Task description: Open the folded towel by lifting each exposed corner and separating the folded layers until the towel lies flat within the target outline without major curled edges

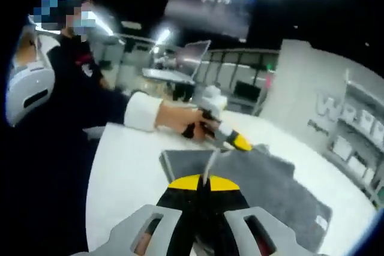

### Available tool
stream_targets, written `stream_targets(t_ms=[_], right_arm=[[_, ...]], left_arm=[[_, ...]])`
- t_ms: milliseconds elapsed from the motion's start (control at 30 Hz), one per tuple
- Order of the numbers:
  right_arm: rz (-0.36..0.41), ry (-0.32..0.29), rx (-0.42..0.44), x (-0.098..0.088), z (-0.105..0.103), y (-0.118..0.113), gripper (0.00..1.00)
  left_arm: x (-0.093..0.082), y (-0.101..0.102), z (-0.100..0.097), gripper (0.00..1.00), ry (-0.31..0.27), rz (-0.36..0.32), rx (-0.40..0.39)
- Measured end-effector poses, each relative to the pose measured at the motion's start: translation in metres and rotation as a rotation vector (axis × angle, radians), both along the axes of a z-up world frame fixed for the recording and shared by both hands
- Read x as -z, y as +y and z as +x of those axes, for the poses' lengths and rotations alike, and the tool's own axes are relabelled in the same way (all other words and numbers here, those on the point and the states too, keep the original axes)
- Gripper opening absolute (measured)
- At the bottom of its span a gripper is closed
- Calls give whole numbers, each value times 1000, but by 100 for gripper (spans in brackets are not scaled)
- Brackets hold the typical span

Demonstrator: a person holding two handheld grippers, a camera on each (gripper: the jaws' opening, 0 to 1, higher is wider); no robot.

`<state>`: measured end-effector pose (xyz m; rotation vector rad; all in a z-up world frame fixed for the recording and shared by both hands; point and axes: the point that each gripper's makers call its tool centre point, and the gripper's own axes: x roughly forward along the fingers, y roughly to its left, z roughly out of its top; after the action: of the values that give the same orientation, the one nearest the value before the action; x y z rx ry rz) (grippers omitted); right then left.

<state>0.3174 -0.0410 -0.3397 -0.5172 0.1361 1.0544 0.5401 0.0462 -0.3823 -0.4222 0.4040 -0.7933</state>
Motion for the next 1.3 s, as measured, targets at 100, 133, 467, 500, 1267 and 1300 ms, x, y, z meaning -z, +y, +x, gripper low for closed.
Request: stream_targets(t_ms=[100,133,467,500,1267,1300], right_arm=[[-120,-79,-26,9,-6,7,0],[-158,-97,-34,13,-7,8,0],[-184,-90,-22,17,-8,2,0],[-190,-98,-26,16,-9,2,0],[-255,-132,-64,20,-14,13,0],[-256,-133,-66,19,-14,14,0]], left_arm=[[3,0,-4,20,-52,75,5],[4,0,-5,20,-67,98,10],[-6,29,8,27,-116,92,-58],[-5,29,8,28,-119,95,-59],[14,16,7,12,-263,369,-25],[12,16,8,8,-282,383,-30]])
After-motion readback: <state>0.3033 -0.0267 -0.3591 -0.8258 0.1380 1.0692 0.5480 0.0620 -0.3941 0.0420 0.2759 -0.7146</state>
